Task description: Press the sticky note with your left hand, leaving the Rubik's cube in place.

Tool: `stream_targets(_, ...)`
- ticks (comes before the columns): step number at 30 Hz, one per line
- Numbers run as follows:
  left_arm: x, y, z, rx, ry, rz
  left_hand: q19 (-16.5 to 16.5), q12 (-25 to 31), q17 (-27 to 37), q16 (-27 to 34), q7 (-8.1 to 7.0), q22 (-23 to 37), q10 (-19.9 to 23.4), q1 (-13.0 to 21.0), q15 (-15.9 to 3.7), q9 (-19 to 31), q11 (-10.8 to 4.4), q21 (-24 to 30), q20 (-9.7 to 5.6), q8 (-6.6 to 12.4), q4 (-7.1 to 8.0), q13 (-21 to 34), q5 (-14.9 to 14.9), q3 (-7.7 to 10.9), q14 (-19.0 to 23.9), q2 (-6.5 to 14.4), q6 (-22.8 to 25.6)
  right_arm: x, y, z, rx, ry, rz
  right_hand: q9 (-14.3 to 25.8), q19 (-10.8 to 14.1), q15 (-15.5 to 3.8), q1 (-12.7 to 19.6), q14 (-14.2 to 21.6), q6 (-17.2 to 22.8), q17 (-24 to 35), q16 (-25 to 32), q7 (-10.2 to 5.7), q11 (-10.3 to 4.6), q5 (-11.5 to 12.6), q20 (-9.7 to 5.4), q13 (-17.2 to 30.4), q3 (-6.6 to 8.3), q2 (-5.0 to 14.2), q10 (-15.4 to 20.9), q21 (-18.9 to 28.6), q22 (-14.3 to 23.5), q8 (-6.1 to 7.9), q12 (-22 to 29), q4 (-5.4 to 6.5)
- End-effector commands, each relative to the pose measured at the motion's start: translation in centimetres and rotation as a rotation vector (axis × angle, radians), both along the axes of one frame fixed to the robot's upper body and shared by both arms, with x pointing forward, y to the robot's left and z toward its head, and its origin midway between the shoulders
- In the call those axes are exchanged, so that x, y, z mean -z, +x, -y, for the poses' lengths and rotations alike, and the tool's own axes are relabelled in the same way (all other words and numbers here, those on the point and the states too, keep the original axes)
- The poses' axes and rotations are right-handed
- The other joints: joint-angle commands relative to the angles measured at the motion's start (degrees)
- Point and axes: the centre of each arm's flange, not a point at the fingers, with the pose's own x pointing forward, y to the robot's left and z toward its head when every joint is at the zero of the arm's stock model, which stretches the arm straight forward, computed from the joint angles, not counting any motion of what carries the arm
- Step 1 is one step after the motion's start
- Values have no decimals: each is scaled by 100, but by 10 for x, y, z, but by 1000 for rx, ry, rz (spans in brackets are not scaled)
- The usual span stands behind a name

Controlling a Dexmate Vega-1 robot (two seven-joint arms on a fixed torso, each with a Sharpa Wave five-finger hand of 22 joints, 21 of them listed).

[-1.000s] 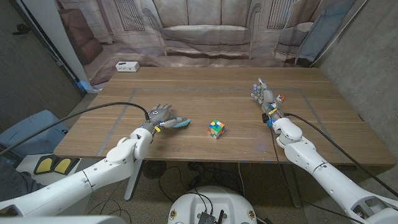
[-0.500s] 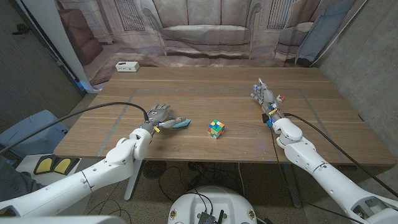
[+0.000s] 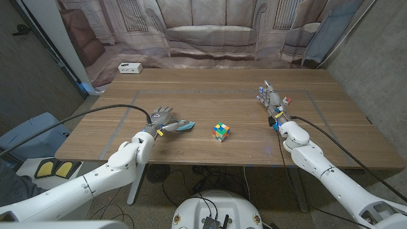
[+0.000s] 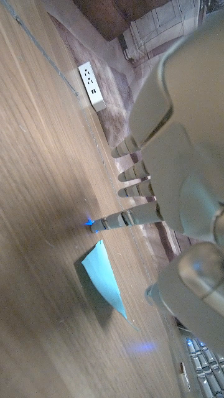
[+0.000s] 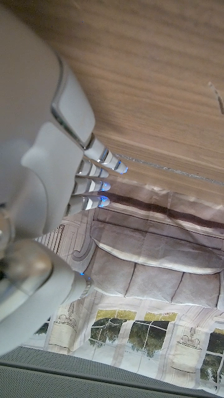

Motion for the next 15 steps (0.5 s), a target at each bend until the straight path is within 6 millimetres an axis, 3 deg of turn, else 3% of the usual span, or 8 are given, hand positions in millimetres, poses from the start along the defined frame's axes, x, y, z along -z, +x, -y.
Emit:
stream_targets(1,-4,-1,0,-4,-3,27,20,66,16,32,72,25,85,72,5,35,-6,6,31,39,-15,10,-5,16,44,-14,160,-2,-2,2,3,-4,6,14,28,16,-13,45,14,9,-8,-7,11,-8,20,15,18,40,35,-3,18,-17,-12,-36)
stream_targets(8,-8,-2,-1,-17,-7,37,41,102,15,57,1,25,187,93,-16,35,-2,11,26,-12,-29,9,-11,19,125,1,31,-2,-3,4,8,2,6,14,30,15,-13,44,15,8,-9,-8,5,-8,19,15,17,41,39,-5,18,-17,-10,-39)
stream_targets(15,-10,-3,-3,-17,-13,42,36,93,14,44,-337,25,219,150,41,40,11,4,29,-173,-73,10,-46,28,161,39,-844,-1,-3,5,9,5,4,14,28,16,-14,49,17,9,-7,-8,9,-8,16,15,17,45,39,-8,19,-16,-10,-41)
